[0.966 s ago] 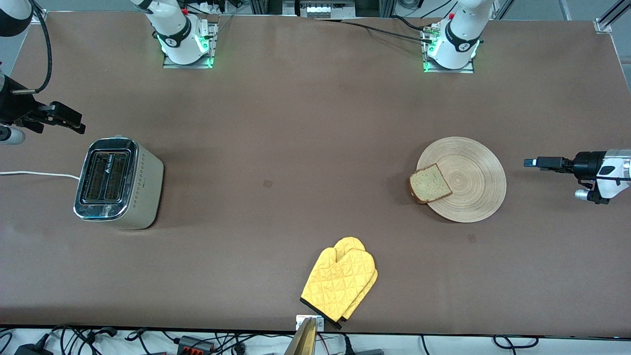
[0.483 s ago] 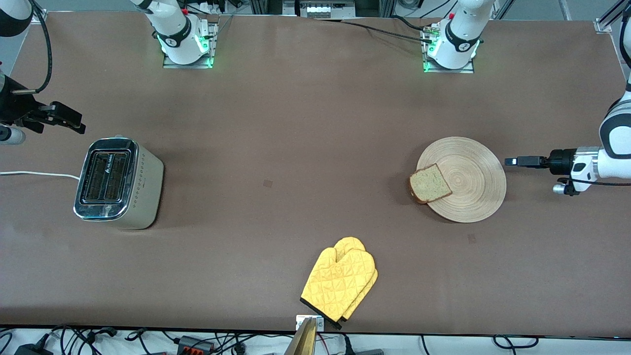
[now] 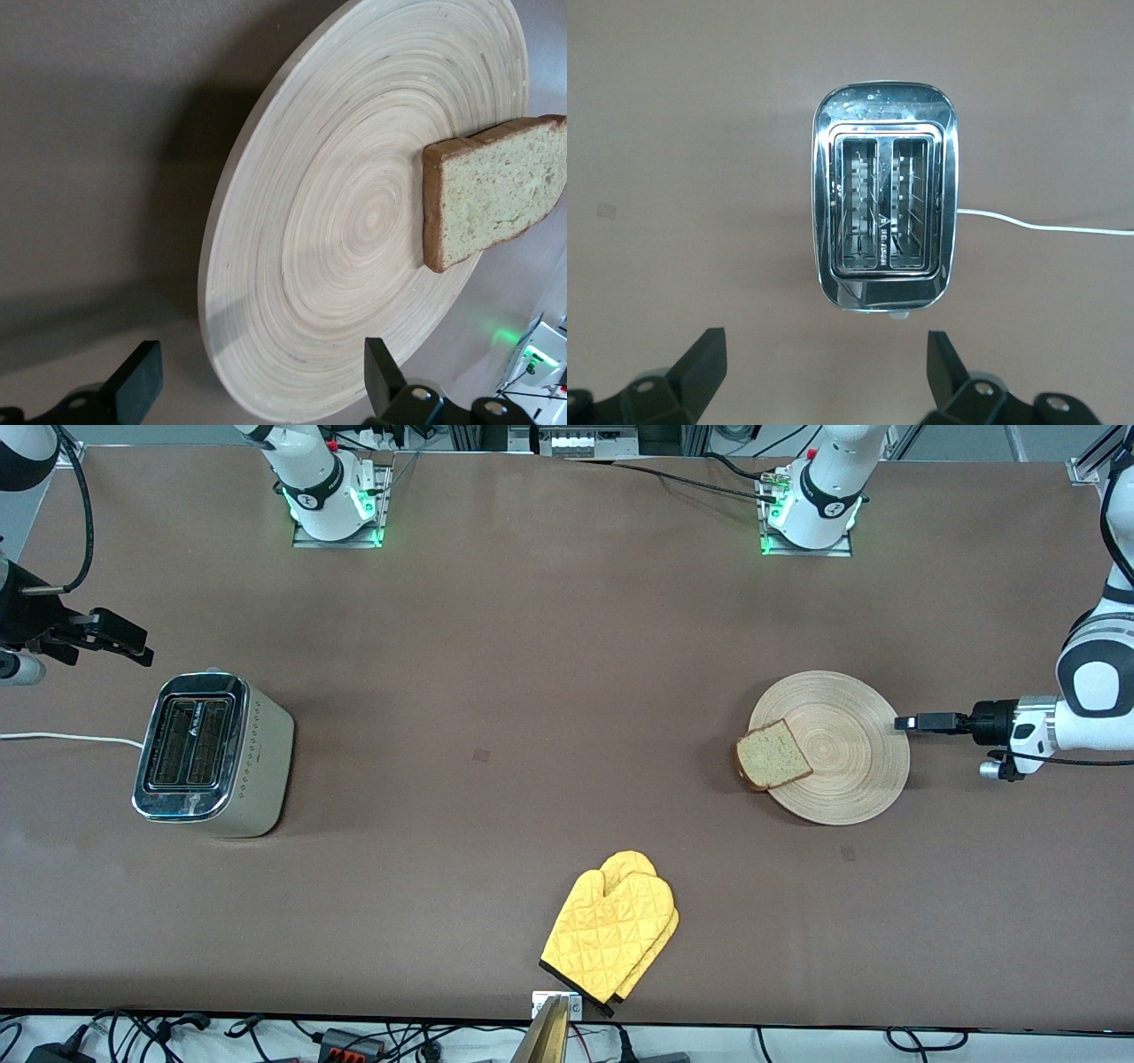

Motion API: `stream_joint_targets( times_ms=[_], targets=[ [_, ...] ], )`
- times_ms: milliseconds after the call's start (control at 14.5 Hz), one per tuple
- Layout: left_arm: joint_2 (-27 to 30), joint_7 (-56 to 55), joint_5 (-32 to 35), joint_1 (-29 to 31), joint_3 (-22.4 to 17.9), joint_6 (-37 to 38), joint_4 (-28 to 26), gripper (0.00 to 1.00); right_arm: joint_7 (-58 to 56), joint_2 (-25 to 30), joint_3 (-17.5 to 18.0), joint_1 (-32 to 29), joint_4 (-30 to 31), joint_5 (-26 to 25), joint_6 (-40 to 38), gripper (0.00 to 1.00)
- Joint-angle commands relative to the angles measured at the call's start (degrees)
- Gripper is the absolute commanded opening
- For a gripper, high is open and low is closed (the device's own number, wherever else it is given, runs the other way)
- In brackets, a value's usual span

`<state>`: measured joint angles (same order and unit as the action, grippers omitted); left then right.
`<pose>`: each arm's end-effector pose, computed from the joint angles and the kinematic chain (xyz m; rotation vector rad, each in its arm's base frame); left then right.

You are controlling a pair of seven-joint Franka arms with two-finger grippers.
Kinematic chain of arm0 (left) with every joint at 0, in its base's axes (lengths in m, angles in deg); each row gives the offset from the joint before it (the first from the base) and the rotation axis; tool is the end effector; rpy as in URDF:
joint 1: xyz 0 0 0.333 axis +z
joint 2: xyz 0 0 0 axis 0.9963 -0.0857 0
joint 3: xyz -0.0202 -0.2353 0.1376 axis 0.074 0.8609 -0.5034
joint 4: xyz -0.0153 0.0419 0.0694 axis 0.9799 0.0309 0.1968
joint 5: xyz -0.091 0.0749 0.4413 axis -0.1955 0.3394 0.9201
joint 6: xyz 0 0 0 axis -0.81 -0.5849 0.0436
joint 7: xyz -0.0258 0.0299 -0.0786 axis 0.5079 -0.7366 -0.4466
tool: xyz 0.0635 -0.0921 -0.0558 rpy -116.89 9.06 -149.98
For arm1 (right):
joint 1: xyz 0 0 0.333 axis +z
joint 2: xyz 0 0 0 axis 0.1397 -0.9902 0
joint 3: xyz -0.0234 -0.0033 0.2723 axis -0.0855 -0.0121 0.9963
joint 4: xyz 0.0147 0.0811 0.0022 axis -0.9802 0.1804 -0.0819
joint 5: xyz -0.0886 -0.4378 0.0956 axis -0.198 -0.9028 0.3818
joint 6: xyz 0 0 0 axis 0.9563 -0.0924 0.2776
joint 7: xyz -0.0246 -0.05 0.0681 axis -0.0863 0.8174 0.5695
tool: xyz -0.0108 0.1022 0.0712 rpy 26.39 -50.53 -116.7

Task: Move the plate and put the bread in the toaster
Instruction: 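Reach the left gripper to the wooden plate rim and grip it, then slide the plate with the left gripper while the right gripper nears the toaster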

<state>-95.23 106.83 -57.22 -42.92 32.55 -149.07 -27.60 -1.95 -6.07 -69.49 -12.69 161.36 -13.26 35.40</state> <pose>0.5576 0.1826 0.0799 2.4133 0.1199 -0.3568 0.6277 -0.0297 0.5080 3.1282 -0.0038 -0.0392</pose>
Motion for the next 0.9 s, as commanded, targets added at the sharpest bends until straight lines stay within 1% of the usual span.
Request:
stream_joint_targets(
  times_ms=[0, 207, 276, 414, 483, 552, 690, 759, 828],
  targets=[
    [-1.54, 1.88, -3.5, 0.55, 0.57, -0.7, -0.32, 1.0, 0.74, 0.41, 0.08, 0.09, 0.17, 0.52, 0.54, 1.0],
    [-2.34, 1.88, -4.66, 0.11, 0.57, -1.22, -0.32, 0.99, 0.74, 0.5, 0.08, 0.09, 0.69, 0.52, 1.67, 1.0],
    [-2.34, 1.88, -4.57, 0.11, 0.57, -1.23, -0.32, 0.88, 0.74, 0.5, 0.08, 0.09, 1.05, 0.52, 1.94, 1.0],
    [-2.69, 1.79, -4.57, 0.03, 0.48, -1.14, -0.23, 0.71, 0.65, 0.06, 0.08, 0.18, 1.66, 0.52, 1.76, 1.0],
    [-2.78, 1.88, -4.57, 0.03, 0.57, -1.05, -0.23, 0.56, 0.65, -0.9, 0.08, 0.61, 1.49, 0.52, 2.03, 1.0],
    [-2.69, 2.05, -4.4, -0.06, 0.57, -0.79, -0.06, 0.46, 0.65, -1.6, 0.17, 1.4, 1.49, 0.52, 2.12, 1.0],
    [-2.43, 2.05, -4.22, -0.15, 0.65, -0.35, 0.12, 0.31, 0.13, -4.93, 0.08, 3.94, 0.62, 0.43, 2.82, 1.0],
    [-2.43, 2.14, -4.22, -0.06, 0.65, 0.61, 0.38, 0.2, 0.12, -5.91, 0.08, 5.78, 0.44, 0.34, 2.91, 1.0],
    [-2.43, 2.23, -4.13, 0.02, 0.65, 2.1, 0.99, 0.13, 0.82, -6.7, 0.08, 7.37, -0.17, 0.51, 2.73, 1.0]
  ],
)
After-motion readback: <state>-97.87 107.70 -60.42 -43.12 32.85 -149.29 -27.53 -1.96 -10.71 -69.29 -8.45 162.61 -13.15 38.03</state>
